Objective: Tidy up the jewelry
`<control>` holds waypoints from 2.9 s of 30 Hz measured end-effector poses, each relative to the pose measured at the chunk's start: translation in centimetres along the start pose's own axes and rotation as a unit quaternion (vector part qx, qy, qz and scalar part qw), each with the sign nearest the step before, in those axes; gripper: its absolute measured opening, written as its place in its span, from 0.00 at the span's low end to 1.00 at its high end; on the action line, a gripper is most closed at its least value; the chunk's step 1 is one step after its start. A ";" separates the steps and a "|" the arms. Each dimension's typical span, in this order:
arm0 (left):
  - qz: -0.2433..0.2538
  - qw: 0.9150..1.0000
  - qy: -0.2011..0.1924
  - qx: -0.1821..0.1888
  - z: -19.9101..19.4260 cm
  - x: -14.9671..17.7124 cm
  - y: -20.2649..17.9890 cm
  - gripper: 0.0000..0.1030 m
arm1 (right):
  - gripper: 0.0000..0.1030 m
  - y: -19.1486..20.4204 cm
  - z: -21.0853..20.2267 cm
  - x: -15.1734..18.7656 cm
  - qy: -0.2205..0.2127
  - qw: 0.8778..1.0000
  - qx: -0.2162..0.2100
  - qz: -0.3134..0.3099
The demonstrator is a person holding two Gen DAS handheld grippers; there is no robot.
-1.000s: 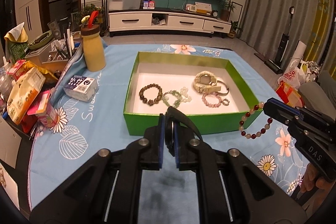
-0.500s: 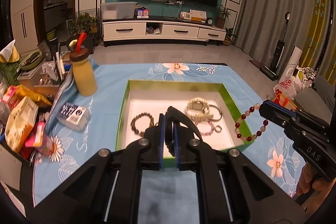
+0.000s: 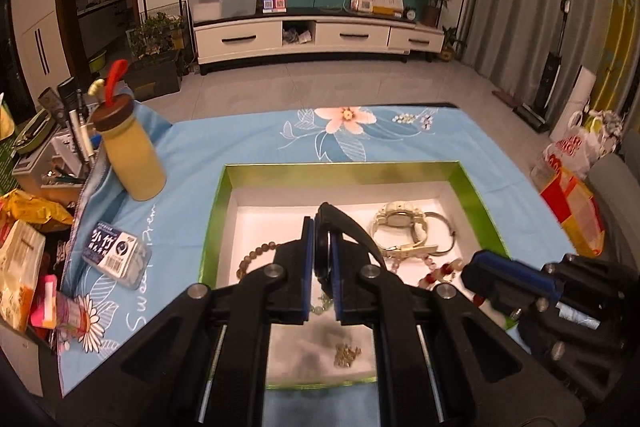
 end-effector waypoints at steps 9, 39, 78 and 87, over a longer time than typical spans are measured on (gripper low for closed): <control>0.024 0.999 0.021 -0.014 3.8 -0.8 -1.2 0.07 | 0.07 -1.3 3.1 0.2 0.027 1.000 0.004 0.007; 0.037 0.996 0.053 -0.062 7.1 -2.0 -0.6 0.34 | 0.13 -3.2 5.0 0.8 0.076 0.996 0.020 0.031; 0.017 0.978 0.206 -0.020 3.5 -1.0 0.3 0.98 | 0.99 -4.2 -4.0 -2.3 0.074 0.988 0.124 0.057; -0.004 0.984 0.169 -0.051 2.0 -2.0 1.8 0.98 | 0.99 -5.0 -3.5 -2.4 0.081 0.986 0.129 0.063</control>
Point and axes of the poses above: each gripper's, at about its wrist camera, not at the fingertips, and z roughly the way its jaws point, y to its left, x to its underside, the point moved 1 cm from there along z, roughly the way its jaws point, and after that the axes turned 9 degrees about -x, right-handed, at the moved point
